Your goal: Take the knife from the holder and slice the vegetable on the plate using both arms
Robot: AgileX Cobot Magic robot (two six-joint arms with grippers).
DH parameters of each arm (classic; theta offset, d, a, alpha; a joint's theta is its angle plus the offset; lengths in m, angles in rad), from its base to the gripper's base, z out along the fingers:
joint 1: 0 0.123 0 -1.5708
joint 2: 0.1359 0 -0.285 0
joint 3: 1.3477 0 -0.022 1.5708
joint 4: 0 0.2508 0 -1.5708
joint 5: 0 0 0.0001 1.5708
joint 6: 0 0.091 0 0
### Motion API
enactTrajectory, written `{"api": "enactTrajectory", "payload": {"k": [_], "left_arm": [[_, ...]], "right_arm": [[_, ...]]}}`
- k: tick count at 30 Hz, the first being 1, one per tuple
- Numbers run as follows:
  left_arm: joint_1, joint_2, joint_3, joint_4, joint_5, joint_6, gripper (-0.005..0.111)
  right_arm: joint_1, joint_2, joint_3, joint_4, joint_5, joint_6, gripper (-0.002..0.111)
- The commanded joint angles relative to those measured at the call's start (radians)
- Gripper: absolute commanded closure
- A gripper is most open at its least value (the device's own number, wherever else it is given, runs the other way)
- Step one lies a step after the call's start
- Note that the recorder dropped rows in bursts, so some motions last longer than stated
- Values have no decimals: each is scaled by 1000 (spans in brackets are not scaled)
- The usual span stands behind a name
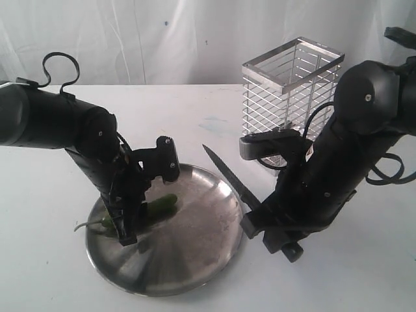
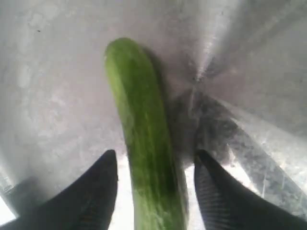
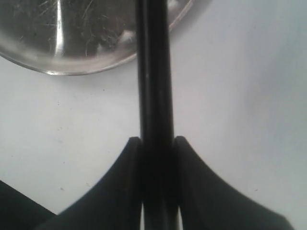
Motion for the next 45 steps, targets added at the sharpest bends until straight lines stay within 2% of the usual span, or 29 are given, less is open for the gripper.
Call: {"api": "enactTrajectory", "payload": {"k": [1, 5, 9, 11, 13, 15, 16, 21, 23, 27, 30, 34, 37, 39, 42, 45], "left_arm": [[3, -7, -3, -16, -18, -5, 40], [3, -59, -3, -4, -10, -5, 37], [3, -171, -3, -4, 8, -25, 37], [3, -214, -3, -4, 30, -41, 42], [9, -250, -3, -4, 30, -82, 61], [19, -285, -3, -4, 17, -132, 96], [26, -300, -3, -1, 9, -152, 106], [109, -321, 9, -24, -47, -395, 107], [153, -314, 41, -109, -107, -401, 107], [231, -295, 131, -451, -294, -271, 107], [241, -275, 154, -688, -360, -131, 107], [241, -260, 156, -824, -371, -125, 107], [241, -262, 156, -848, -334, -154, 107], [241, -264, 156, -807, -288, -101, 107], [241, -266, 156, -746, -110, -20, 107], [241, -266, 116, -721, 136, -83, 107]], "right_arm": [[-5, -9, 4, -4, 54, -12, 108], [-5, -9, 4, -9, 106, -12, 108], [-5, -9, 2, -8, 86, 4, 108], [-5, -9, 0, -2, 44, 55, 108], [13, -1, -10, 2, 43, 69, 108], [47, 23, -38, 0, 71, 88, 108], [69, 38, -60, -7, 81, 95, 108], [144, 141, -194, -101, 75, 220, 108], [158, 193, -246, -118, 97, 255, 108], [186, 246, -287, -124, 87, 293, 108], [207, 260, -287, -163, 30, 364, 108], [242, 260, -287, -233, 3, 447, 108], [268, 252, -287, -249, 15, 457, 108], [273, 248, -287, -249, 33, 457, 108], [275, 248, -287, -267, 60, 449, 108], [275, 248, -287, -270, 62, 449, 108]]}}
